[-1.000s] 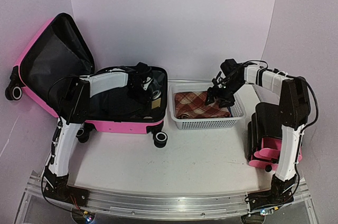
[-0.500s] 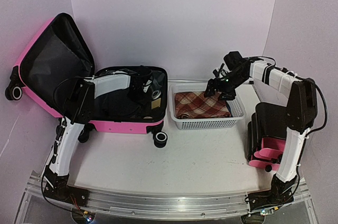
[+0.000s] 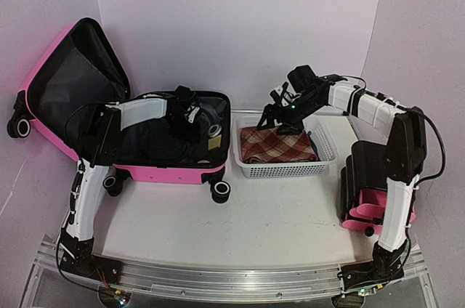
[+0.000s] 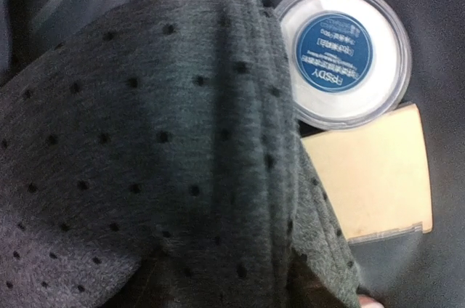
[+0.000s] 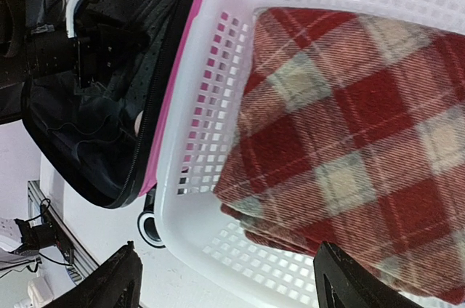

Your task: Open, take out, and arrange the luggage

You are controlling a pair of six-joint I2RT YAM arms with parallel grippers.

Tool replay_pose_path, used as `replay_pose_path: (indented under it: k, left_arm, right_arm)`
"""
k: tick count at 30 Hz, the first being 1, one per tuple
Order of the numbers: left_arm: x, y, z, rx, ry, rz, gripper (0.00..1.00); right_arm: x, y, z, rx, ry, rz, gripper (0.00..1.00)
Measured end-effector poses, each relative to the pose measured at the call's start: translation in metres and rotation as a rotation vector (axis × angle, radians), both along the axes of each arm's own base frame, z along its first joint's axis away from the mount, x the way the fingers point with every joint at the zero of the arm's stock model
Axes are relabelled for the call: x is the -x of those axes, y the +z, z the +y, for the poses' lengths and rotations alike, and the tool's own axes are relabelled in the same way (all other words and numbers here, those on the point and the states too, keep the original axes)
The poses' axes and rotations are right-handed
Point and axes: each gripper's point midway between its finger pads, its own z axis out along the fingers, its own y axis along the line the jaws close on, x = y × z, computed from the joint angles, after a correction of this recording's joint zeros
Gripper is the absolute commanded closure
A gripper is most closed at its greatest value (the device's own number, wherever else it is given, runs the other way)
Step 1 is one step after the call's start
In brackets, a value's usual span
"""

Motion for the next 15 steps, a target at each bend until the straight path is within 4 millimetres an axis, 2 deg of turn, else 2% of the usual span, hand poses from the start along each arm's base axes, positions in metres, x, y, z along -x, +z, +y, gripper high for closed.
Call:
replay_pose_path:
  k: [4,8,15]
  left_arm:
    - [0.004,-0.001,-0.007,0.008,-0.006,0.008,0.14]
    - [0.006,-0.001,-0.009,-0.07,-0.001,-0.034,0.03]
    - [0.017,-0.006,-0.026,-0.223,-0.025,-0.113,0.01]
  right_arm:
    - [0.0,-0.006,0.008,-0.01,0.008,0.017,0.17]
    - [0.0,-0.009,0.011,-0.019,0.006,0.029,0.17]
    - [0.0,-0.008,0.013,-0.025,0.006,0.028,0.17]
